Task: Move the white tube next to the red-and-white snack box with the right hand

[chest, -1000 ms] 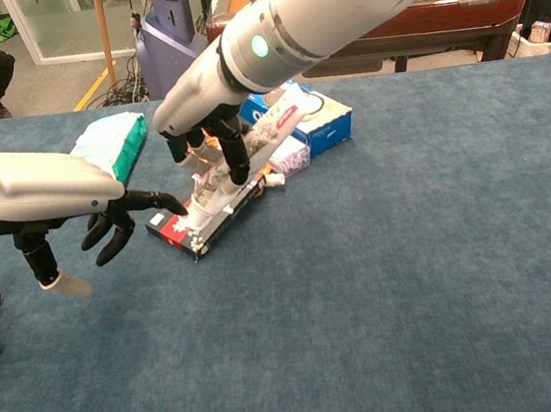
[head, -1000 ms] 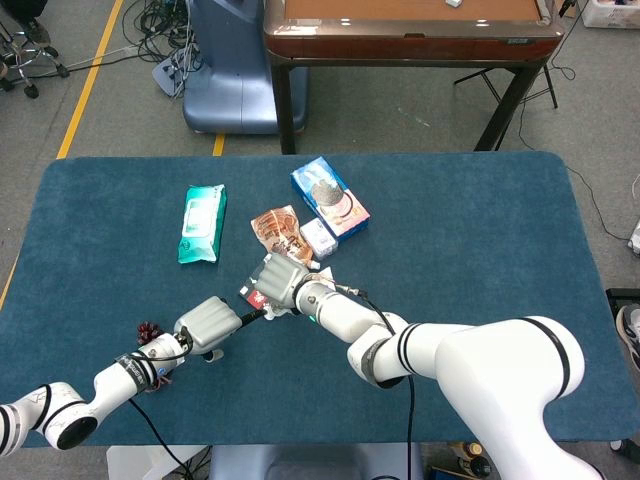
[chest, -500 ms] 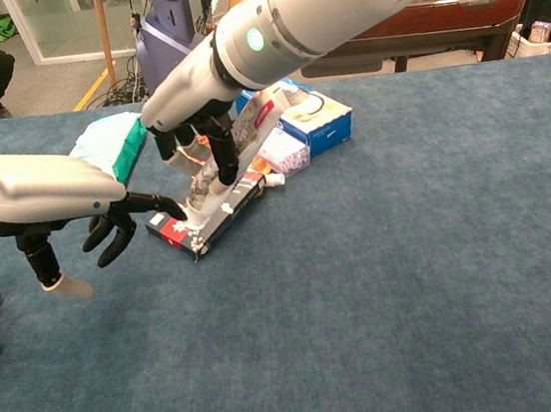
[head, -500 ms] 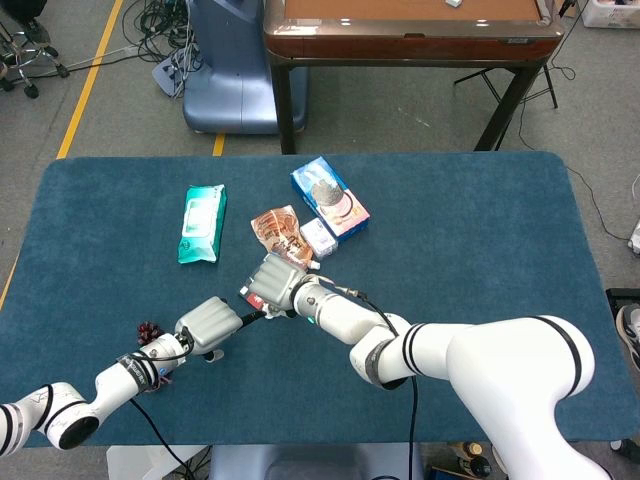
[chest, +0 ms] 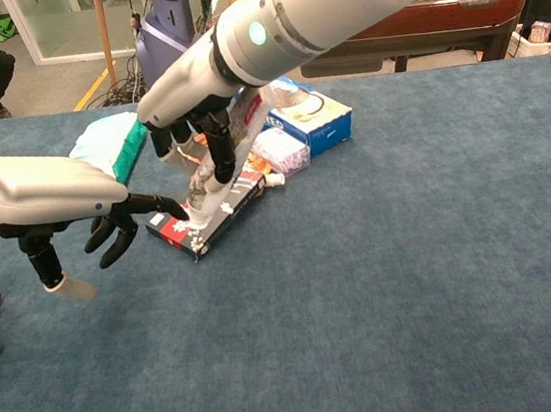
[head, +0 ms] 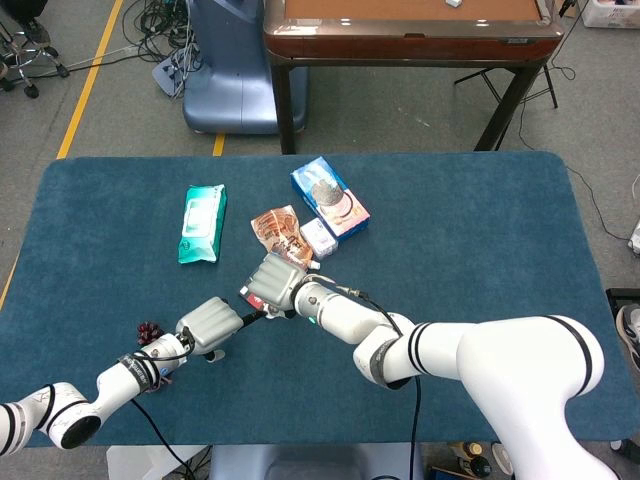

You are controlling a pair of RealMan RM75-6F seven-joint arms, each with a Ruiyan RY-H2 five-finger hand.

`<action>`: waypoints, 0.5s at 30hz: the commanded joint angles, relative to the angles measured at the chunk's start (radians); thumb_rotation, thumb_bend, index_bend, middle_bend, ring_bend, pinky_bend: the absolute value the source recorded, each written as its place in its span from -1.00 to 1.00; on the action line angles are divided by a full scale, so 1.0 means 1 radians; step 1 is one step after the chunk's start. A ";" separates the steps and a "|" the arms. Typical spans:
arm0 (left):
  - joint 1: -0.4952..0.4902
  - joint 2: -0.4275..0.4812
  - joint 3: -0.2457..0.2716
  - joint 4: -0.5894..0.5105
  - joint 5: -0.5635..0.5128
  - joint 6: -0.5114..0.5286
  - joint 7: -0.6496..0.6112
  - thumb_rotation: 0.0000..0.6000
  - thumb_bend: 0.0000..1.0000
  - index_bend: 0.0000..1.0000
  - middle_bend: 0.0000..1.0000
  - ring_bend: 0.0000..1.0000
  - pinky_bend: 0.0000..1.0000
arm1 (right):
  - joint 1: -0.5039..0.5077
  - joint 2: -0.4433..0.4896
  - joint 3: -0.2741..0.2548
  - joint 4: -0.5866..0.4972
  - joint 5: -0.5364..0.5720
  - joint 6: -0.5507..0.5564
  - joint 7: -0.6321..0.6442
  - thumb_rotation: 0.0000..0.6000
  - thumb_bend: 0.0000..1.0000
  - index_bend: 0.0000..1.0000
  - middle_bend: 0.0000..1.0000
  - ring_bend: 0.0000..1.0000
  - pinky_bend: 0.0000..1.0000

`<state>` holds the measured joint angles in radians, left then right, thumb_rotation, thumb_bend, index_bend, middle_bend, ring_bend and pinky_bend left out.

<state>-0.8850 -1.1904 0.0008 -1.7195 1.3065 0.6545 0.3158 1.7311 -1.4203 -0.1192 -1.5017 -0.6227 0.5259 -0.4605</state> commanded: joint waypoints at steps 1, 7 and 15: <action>-0.002 -0.002 0.001 0.002 -0.004 -0.001 0.001 1.00 -0.61 -0.84 0.10 0.06 -0.22 | -0.006 0.004 0.006 -0.002 -0.009 -0.001 0.005 1.00 1.00 0.84 0.57 0.62 -0.06; -0.006 -0.008 0.002 0.005 -0.009 0.002 0.004 1.00 -0.60 -0.84 0.10 0.06 -0.22 | -0.018 0.006 0.022 -0.006 -0.026 -0.007 0.019 1.00 1.00 0.84 0.57 0.63 -0.06; -0.009 -0.010 0.008 0.008 -0.013 0.001 0.004 1.00 -0.61 -0.84 0.10 0.06 -0.22 | -0.027 0.010 0.035 -0.006 -0.044 -0.009 0.027 1.00 1.00 0.85 0.57 0.65 -0.05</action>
<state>-0.8938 -1.2005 0.0086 -1.7114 1.2939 0.6559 0.3196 1.7038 -1.4108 -0.0844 -1.5078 -0.6666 0.5169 -0.4338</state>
